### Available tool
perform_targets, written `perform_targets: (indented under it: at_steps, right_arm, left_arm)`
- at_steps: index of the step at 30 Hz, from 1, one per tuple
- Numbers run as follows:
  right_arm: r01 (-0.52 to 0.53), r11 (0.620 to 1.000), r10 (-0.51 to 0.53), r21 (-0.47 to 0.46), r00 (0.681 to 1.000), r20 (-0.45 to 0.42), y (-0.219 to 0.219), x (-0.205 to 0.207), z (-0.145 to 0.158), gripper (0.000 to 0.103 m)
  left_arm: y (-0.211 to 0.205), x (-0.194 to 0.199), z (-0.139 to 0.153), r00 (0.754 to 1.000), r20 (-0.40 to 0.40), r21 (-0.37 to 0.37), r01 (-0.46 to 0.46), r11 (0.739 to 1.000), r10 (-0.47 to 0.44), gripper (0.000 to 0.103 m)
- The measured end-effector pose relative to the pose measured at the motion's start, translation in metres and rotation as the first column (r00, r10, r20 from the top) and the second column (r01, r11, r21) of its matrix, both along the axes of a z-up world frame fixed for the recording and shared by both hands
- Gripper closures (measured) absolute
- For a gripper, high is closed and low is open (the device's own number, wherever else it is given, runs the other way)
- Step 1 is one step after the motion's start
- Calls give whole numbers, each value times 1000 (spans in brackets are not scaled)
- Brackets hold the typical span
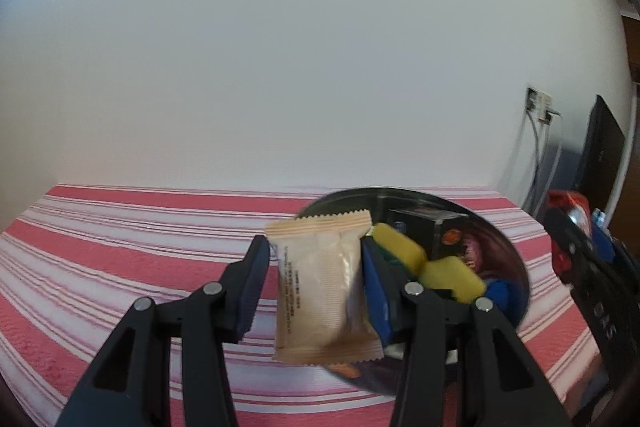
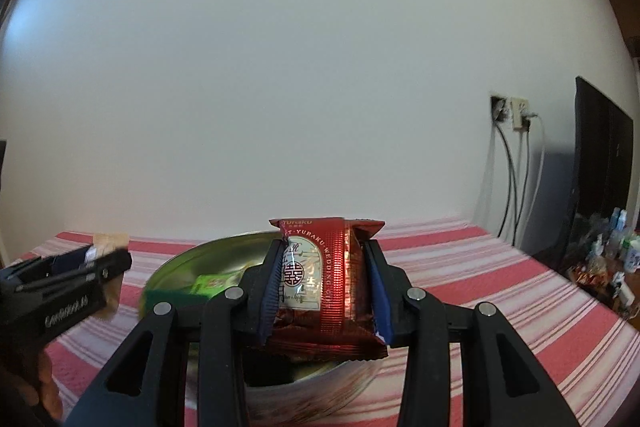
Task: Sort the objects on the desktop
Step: 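Carry the red snack over the tin while the left tool carries the pastry, then open the right tool over the tin while the left tool releases the pastry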
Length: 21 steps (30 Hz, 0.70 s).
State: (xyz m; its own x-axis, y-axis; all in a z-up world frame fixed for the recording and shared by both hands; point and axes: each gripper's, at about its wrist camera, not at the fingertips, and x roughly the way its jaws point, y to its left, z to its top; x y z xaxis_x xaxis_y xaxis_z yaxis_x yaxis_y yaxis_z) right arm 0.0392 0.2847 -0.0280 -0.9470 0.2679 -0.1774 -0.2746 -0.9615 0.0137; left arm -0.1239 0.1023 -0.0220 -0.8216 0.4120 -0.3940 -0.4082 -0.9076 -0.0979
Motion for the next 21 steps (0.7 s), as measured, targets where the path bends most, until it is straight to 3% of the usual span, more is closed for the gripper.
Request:
perform_targets:
  at_steps: [10, 21]
  right_arm:
    - [21, 999, -21, 26, 1000, 0, 39, -42, 19, 61]
    - [-94, 996, 93, 3, 985, 142, 47, -119, 33, 61]
  left_arm:
    - [47, 5, 3, 997, 5, -24, 78, 997, -78, 57]
    - [84, -3, -4, 986, 69, -19, 153, 988, -151, 57]
